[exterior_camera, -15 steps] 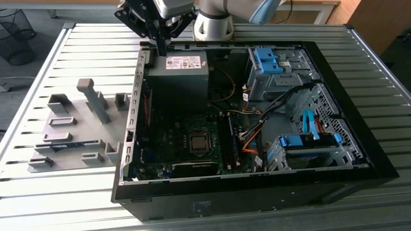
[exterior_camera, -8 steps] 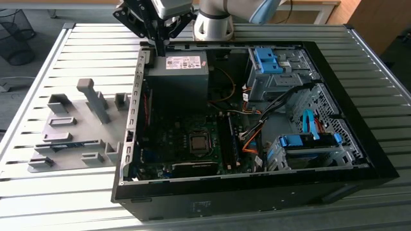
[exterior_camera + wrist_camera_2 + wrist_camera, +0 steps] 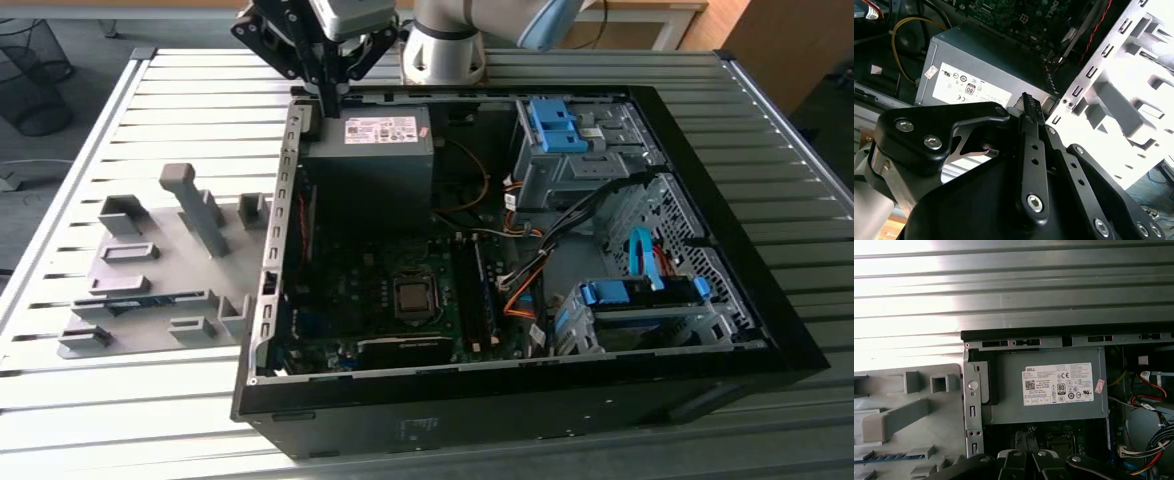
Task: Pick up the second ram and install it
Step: 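Reach for the second ram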
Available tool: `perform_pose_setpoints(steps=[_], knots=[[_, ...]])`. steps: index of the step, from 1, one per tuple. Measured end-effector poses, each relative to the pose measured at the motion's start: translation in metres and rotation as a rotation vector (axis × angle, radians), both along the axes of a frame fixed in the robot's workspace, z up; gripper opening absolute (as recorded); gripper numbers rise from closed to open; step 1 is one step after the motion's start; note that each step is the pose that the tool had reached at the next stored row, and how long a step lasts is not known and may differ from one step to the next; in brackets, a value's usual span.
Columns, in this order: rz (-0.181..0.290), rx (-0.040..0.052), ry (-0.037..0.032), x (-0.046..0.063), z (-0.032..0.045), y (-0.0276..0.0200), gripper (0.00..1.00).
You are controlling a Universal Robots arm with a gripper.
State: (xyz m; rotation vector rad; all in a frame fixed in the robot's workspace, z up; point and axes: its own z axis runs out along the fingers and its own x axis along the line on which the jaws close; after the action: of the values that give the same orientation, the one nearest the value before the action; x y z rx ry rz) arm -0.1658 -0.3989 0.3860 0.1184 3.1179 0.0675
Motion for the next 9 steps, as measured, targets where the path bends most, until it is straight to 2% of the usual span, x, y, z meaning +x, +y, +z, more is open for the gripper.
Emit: perform_pose_setpoints(steps=[9], knots=[[0.000, -0.0001, 0.0009, -0.0032, -0.0007, 0.0000, 0.11]])
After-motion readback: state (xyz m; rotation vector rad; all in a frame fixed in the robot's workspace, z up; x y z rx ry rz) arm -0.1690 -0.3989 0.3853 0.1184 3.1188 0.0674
